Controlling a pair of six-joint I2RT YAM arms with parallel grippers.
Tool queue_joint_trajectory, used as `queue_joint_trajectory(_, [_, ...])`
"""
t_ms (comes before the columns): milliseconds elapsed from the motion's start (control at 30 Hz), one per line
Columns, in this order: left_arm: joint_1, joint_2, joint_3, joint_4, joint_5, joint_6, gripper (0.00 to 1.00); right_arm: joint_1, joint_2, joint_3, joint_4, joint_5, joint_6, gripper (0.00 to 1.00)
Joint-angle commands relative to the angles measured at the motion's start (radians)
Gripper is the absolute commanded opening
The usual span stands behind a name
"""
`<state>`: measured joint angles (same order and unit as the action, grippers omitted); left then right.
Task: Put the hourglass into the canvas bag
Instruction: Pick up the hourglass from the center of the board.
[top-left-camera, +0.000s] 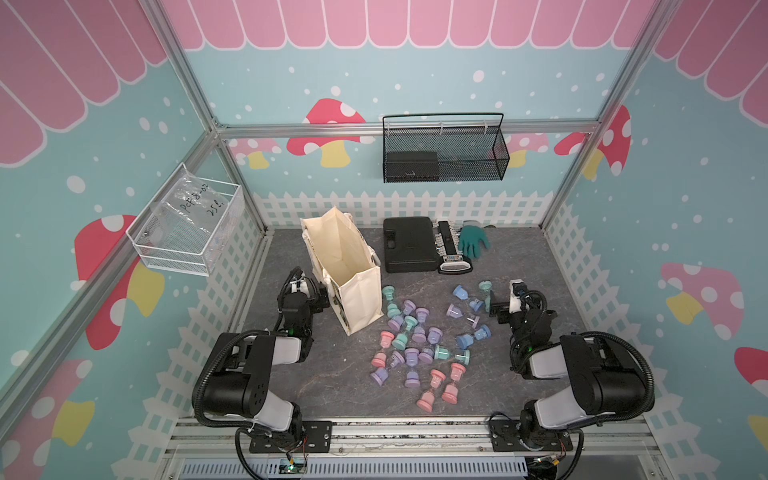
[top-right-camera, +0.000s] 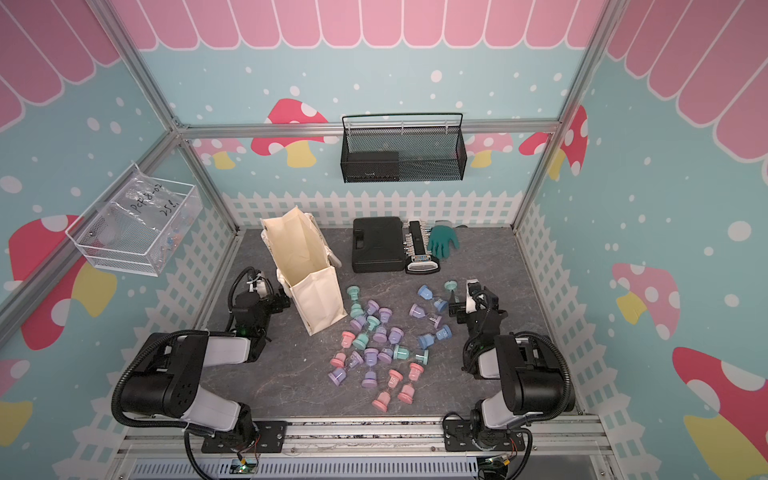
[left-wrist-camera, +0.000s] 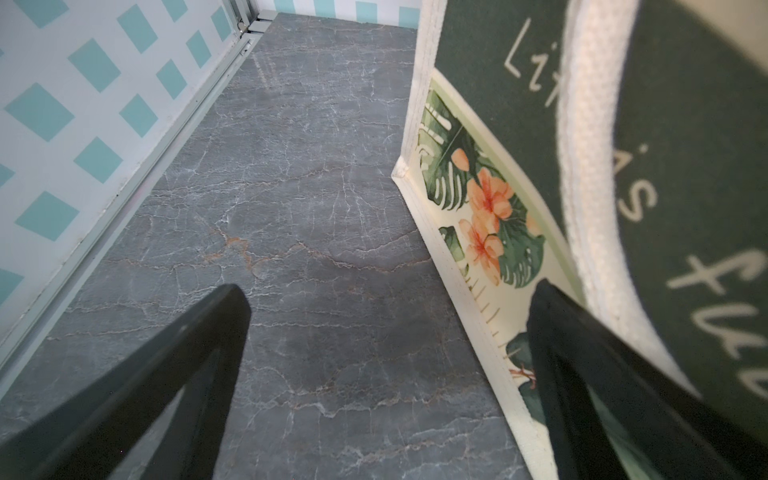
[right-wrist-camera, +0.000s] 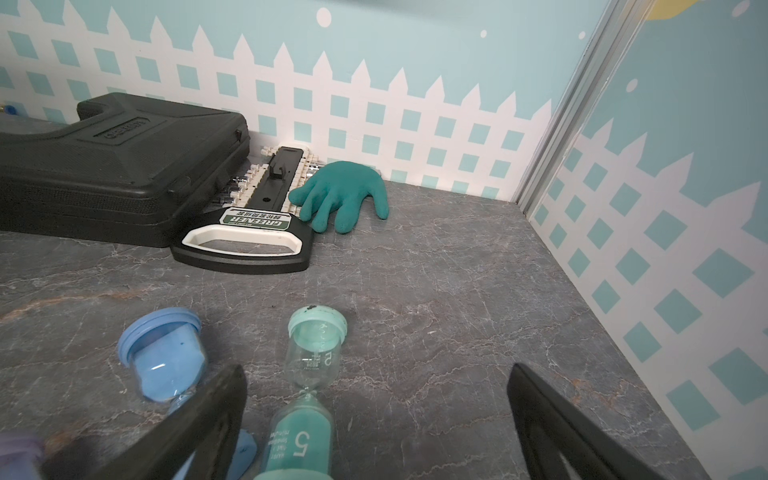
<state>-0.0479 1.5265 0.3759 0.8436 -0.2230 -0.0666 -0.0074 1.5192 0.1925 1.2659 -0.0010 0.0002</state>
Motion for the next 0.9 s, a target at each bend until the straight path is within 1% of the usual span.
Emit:
queue_joint_trajectory(0, [0.004, 0.012, 0.02, 0.034, 0.016, 0.022, 0.99, -0.005, 0.009, 0.013, 0.043, -0.008, -0.019, 1.0])
queue_joint_trajectory(167, [0.004, 0.011, 0.017, 0.039, 0.016, 0.022, 0.99, -0.005, 0.007, 0.007, 0.054, 0.001, -0.018, 0.99])
queue_joint_trajectory(233, [0.004, 0.007, 0.004, 0.06, 0.008, 0.018, 0.99, -0.004, 0.003, -0.015, 0.094, 0.021, -0.007, 1.0])
queue_joint_trajectory(300, [0.003, 0.007, -0.043, 0.15, -0.004, 0.01, 0.99, -0.005, -0.005, -0.046, 0.146, 0.056, 0.006, 1.0])
queue_joint_trajectory(367, [0.005, 0.013, -0.105, 0.29, -0.037, -0.002, 0.99, -0.005, -0.014, -0.067, 0.181, 0.07, 0.011, 1.0])
queue_joint_trajectory(467, [0.005, 0.025, -0.168, 0.422, -0.059, -0.012, 0.99, -0.004, -0.048, -0.077, 0.174, 0.055, 0.002, 1.0])
queue_joint_trajectory(567, [0.005, 0.034, -0.201, 0.498, -0.053, -0.009, 0.99, -0.003, -0.089, -0.077, 0.134, 0.077, 0.01, 0.99])
queue_joint_trajectory(633, [0.006, 0.021, -0.222, 0.527, -0.06, -0.011, 0.99, -0.004, -0.119, -0.08, 0.117, 0.094, 0.015, 1.0])
queue_joint_trajectory(733, [0.005, -0.032, -0.252, 0.531, -0.07, -0.016, 0.99, -0.003, -0.194, -0.072, 0.038, 0.089, 0.015, 1.0])
queue_joint_trajectory(867, [0.006, -0.144, -0.259, 0.434, -0.059, -0.013, 0.99, -0.004, -0.277, -0.047, -0.063, 0.085, 0.017, 1.0])
